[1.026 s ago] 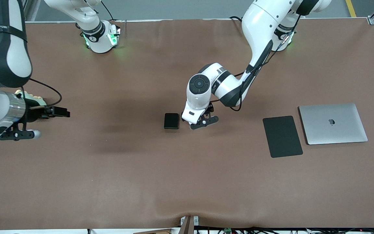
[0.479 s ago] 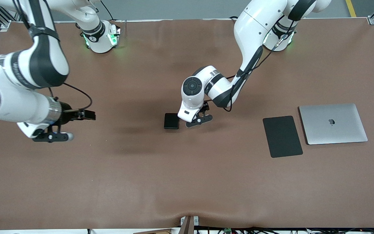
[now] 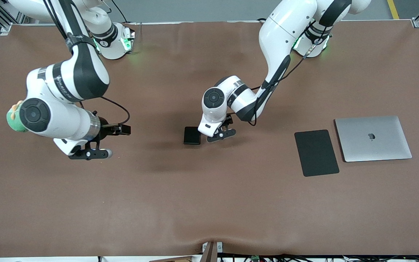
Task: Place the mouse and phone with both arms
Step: 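Grasp the white mouse with the left gripper while the right gripper grasps the phone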
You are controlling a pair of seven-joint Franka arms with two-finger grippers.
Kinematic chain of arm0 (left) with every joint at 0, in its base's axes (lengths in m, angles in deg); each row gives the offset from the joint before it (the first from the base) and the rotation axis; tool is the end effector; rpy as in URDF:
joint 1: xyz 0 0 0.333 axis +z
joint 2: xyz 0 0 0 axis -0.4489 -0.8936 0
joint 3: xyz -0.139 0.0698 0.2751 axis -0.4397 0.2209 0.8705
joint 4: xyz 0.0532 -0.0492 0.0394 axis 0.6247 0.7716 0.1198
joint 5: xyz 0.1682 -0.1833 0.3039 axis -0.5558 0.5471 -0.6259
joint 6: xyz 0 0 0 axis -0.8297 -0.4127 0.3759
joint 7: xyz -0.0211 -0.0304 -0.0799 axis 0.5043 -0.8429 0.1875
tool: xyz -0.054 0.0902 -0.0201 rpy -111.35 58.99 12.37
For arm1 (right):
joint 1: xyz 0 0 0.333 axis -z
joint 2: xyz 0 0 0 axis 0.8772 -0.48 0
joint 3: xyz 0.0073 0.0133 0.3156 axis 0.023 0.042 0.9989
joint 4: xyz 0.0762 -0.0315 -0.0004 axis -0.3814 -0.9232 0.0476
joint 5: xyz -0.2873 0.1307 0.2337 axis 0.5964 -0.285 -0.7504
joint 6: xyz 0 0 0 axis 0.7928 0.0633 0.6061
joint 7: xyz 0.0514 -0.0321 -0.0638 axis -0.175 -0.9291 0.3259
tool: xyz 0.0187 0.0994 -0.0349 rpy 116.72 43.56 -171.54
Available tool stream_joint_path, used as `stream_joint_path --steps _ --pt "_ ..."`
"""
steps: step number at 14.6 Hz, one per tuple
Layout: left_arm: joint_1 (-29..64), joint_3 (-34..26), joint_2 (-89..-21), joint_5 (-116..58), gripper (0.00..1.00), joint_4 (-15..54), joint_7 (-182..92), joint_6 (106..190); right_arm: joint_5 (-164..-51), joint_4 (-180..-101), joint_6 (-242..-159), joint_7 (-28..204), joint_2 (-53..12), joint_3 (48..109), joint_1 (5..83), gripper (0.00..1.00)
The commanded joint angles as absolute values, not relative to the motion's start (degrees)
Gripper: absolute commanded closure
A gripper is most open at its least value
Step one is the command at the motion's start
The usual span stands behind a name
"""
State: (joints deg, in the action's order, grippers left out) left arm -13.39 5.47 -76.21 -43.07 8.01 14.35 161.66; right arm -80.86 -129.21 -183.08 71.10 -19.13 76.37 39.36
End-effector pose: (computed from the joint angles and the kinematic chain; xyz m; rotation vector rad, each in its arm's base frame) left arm 0.4759 -0.5149 0.1724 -3.0871 -0.4413 0.0970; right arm 0.6210 0.1892 0.4252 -3.0463 -0.0105 0.3391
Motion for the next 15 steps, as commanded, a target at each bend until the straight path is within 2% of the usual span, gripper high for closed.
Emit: stream_joint_path --steps 1,2,4,7,15 --pt "-14.11 6.09 -76.77 -44.68 0.29 7.01 15.84 162.74 -82.21 -128.35 -184.14 67.72 -20.81 75.86 36.54 0.00" --pt "-14.02 6.09 -76.59 -44.77 0.50 7.01 15.67 162.74 -82.56 -128.35 -185.01 66.92 -21.51 75.86 35.48 0.00" --pt "-13.84 6.26 -76.15 -45.03 1.00 7.10 15.58 162.21 -82.91 -128.35 -186.16 65.60 -22.74 75.86 34.25 0.00" --pt "-11.92 6.35 -73.26 -46.79 1.00 7.10 15.67 161.25 -83.44 -128.35 -188.44 62.80 -24.23 75.94 32.05 0.00" --pt "5.38 6.00 -60.25 -51.19 1.00 7.01 1.02 149.92 -83.44 -128.35 -198.37 54.79 -30.74 75.94 24.67 0.00"
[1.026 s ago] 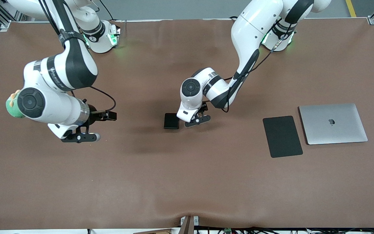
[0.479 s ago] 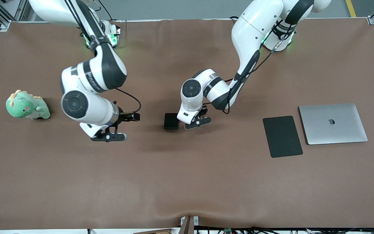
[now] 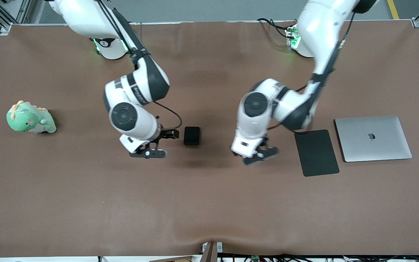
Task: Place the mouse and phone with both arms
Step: 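Grasp the white mouse with the left gripper while the right gripper grasps the phone, then carry the mouse onto the black pad with the left gripper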
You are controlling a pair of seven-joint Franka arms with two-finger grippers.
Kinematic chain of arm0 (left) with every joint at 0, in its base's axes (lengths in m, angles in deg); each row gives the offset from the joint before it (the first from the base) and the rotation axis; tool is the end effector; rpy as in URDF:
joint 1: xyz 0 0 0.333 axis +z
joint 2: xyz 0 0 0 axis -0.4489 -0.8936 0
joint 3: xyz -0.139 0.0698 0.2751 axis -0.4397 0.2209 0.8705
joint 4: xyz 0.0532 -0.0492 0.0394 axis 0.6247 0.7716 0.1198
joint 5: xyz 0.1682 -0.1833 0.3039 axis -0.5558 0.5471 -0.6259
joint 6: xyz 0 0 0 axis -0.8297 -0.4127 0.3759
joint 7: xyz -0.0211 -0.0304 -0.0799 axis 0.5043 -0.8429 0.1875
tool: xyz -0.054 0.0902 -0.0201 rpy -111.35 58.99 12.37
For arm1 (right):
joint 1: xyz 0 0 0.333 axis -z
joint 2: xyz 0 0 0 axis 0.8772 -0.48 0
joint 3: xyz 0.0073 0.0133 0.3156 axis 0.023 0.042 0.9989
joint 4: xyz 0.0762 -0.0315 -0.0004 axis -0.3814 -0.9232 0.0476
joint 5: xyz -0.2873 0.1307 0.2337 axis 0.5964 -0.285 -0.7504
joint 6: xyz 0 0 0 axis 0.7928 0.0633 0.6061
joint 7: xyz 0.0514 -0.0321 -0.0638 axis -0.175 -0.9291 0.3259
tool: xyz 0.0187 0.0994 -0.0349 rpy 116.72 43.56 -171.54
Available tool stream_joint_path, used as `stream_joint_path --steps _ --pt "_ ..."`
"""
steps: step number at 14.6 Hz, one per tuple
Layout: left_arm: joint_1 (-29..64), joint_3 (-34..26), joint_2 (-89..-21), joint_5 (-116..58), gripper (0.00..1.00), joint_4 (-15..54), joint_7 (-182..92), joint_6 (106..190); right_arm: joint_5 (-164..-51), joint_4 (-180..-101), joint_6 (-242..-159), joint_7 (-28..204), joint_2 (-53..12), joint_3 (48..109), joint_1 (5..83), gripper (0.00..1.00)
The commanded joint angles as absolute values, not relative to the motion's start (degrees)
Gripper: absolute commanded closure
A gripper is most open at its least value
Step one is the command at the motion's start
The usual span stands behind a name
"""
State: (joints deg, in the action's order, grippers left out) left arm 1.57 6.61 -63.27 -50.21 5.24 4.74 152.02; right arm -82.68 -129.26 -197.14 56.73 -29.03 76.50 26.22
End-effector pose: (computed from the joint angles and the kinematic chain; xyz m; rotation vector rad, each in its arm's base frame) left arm 0.6153 -0.3624 0.3378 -3.0448 -0.5097 -0.1836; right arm 0.5937 0.3432 0.3268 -3.0776 0.0784 0.2567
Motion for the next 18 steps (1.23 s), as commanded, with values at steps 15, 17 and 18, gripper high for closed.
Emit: stream_joint_path --steps 15,17,18 --pt "32.56 4.59 -59.10 -51.89 1.00 25.20 -26.43 163.35 -82.65 -131.34 -214.02 48.19 -39.62 75.86 16.31 0.00" --pt "32.48 4.51 -59.62 -51.89 1.00 25.38 -28.45 164.14 -82.65 -131.60 -214.29 48.02 -40.06 75.86 15.88 0.00" --pt "32.04 4.51 -60.15 -51.89 1.00 25.55 -28.46 164.40 -82.65 -131.78 -214.29 47.84 -40.06 75.86 15.79 0.00"
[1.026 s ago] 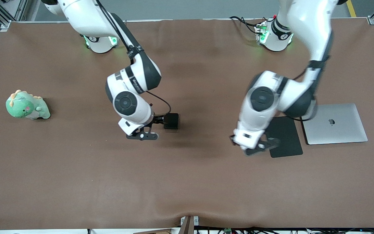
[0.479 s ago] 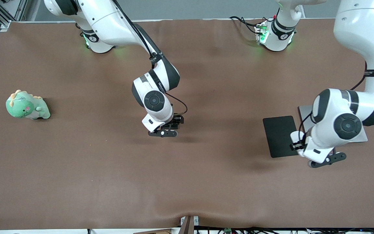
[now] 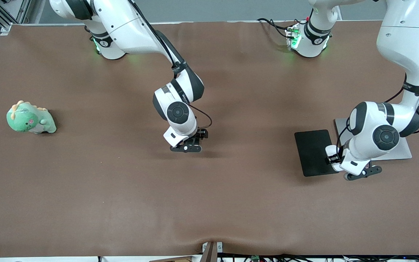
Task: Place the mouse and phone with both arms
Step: 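Carry the mouse onto the black pad with the left gripper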
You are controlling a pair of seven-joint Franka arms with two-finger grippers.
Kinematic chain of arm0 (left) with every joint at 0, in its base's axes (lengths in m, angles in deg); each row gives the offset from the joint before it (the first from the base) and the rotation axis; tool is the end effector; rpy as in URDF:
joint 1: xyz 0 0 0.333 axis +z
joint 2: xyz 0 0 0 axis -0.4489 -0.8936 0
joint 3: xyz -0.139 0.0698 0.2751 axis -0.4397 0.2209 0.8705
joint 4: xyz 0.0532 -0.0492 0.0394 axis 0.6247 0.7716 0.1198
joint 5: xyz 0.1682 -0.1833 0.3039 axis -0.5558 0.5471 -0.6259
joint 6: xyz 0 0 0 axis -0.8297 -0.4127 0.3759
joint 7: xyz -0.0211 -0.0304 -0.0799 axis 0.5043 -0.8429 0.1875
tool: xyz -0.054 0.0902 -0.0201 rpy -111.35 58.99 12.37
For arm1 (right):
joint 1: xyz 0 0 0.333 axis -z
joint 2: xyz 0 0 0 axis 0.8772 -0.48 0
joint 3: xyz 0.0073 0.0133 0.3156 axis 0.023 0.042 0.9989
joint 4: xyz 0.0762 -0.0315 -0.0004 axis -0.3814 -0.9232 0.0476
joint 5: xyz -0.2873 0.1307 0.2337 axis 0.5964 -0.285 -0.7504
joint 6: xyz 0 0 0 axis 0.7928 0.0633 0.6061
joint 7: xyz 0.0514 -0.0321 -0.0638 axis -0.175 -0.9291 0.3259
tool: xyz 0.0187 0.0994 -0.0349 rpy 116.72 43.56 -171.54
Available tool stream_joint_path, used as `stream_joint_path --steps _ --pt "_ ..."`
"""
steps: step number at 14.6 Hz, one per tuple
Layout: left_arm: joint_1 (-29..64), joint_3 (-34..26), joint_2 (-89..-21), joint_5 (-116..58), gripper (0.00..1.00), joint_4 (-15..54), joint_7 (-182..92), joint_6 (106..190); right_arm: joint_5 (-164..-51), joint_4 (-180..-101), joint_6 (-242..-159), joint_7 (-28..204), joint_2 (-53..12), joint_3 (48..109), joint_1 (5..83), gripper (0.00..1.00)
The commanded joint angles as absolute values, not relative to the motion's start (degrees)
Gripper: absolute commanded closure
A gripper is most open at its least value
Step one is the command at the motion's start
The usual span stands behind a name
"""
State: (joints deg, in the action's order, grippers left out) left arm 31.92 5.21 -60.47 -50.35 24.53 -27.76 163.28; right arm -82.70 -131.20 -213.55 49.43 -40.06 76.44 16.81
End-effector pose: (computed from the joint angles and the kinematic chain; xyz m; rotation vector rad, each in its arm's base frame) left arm 0.6457 -0.0300 0.2399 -3.0358 -0.3391 0.0248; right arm 0.5432 0.4347 0.2012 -3.1132 0.0684 0.1440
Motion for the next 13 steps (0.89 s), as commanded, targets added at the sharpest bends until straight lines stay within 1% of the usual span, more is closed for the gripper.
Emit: stream_joint_path --steps 1,4,6,8,10,11,12,13 --pt "31.95 4.07 -60.41 -51.89 1.00 26.25 -28.46 165.28 -82.65 -132.13 -214.29 46.62 -40.06 75.86 15.61 0.00" --pt "31.86 3.71 -60.59 -51.98 1.00 29.33 -28.63 169.93 -82.65 -132.13 -214.29 45.74 -40.76 75.86 15.43 0.00" --pt "31.69 3.71 -61.29 -51.98 1.00 29.60 -28.98 170.12 -82.65 -132.65 -214.55 45.56 -40.85 75.86 14.91 0.00" --pt "31.51 3.71 -62.08 -52.07 1.00 29.60 -28.98 170.91 -82.65 -134.23 -217.26 45.38 -40.94 75.86 14.73 0.00" --pt "31.42 3.71 -62.61 -52.24 1.00 29.60 -28.98 171.35 -82.65 -134.85 -218.16 45.38 -40.94 75.86 14.64 0.00" --pt "31.42 3.71 -62.96 -52.24 1.00 29.60 -28.98 171.44 -82.65 -134.85 -218.16 45.29 -40.94 75.86 14.64 0.14" --pt "31.42 3.71 -63.31 -52.24 0.92 29.60 -28.98 171.70 -82.39 -134.85 -218.07 45.47 -40.85 75.86 14.47 0.41" --pt "31.42 3.71 -63.40 -52.24 0.76 29.60 -28.98 171.88 -82.04 -134.51 -217.55 45.99 -40.85 75.86 14.55 0.96"
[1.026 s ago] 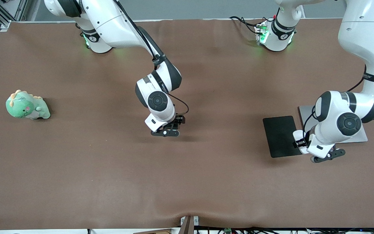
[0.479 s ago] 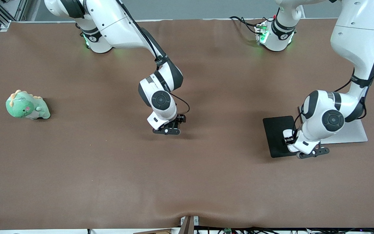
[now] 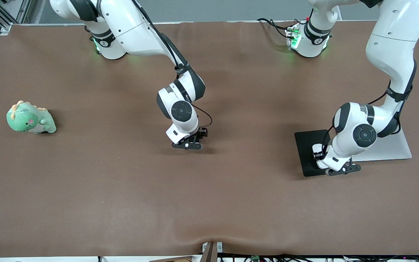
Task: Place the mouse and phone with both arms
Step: 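Carry the mouse onto the black pad with the left gripper, then open the left gripper and lift away while the right gripper carries the phone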
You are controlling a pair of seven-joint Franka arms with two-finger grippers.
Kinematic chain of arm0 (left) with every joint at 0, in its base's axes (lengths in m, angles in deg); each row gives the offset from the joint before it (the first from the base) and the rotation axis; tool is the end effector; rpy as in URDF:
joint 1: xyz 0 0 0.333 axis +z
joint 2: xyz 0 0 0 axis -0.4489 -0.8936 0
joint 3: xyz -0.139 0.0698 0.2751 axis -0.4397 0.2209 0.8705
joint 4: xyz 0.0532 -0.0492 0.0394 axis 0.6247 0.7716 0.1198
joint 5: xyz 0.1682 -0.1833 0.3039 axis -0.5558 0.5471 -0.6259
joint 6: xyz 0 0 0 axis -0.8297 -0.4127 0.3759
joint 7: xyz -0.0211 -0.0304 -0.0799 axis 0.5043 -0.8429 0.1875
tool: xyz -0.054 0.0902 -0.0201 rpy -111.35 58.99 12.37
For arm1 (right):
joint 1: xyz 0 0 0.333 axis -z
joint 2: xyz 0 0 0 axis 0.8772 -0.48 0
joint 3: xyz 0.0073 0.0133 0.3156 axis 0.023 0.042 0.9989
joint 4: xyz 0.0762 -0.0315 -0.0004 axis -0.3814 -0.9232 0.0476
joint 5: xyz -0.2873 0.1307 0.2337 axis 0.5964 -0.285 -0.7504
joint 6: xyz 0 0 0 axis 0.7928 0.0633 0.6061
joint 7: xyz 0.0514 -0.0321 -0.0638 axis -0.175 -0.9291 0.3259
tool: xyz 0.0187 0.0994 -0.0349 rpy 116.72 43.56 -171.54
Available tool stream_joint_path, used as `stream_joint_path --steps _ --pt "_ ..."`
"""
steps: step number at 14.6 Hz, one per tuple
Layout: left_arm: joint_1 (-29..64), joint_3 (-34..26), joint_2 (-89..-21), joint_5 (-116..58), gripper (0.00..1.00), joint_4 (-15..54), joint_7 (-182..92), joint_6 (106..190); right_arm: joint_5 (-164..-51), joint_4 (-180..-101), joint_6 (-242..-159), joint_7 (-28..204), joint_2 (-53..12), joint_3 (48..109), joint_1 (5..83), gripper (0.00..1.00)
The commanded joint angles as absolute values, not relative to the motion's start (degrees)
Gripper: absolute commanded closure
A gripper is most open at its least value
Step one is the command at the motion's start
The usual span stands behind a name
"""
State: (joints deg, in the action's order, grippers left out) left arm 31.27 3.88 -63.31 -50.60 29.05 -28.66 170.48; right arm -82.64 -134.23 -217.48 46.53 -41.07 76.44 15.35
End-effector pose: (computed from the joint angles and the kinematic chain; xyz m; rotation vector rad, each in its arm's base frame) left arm 0.6248 -0.0566 0.1890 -3.0813 -0.2431 0.0349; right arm 0.5252 0.4379 0.1729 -3.1260 0.1216 0.1356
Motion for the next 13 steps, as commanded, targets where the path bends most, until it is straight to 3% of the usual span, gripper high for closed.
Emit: stream_joint_path --steps 1,2,3,8,13 --pt "31.42 3.71 -63.58 -52.24 0.64 29.60 -28.98 171.88 -82.04 -134.33 -217.37 46.00 -40.68 75.86 14.99 1.00" --pt "31.42 3.71 -63.75 -52.24 0.46 29.51 -28.98 171.97 -82.04 -134.15 -217.28 45.91 -40.41 75.77 15.17 1.00" --pt "31.25 3.71 -63.49 -52.24 0.00 29.42 -28.90 171.88 -82.04 -133.89 -216.67 45.91 -40.24 75.68 15.60 1.00" --pt "31.16 3.54 -56.48 -52.15 0.00 28.11 -28.54 169.78 -82.13 -131.34 -210.69 45.73 -38.66 75.59 19.73 1.00" --pt "31.68 3.54 -47.69 -51.80 0.00 23.02 -28.81 159.68 -82.04 -134.05 -206.12 47.74 -34.97 75.50 24.30 1.00"
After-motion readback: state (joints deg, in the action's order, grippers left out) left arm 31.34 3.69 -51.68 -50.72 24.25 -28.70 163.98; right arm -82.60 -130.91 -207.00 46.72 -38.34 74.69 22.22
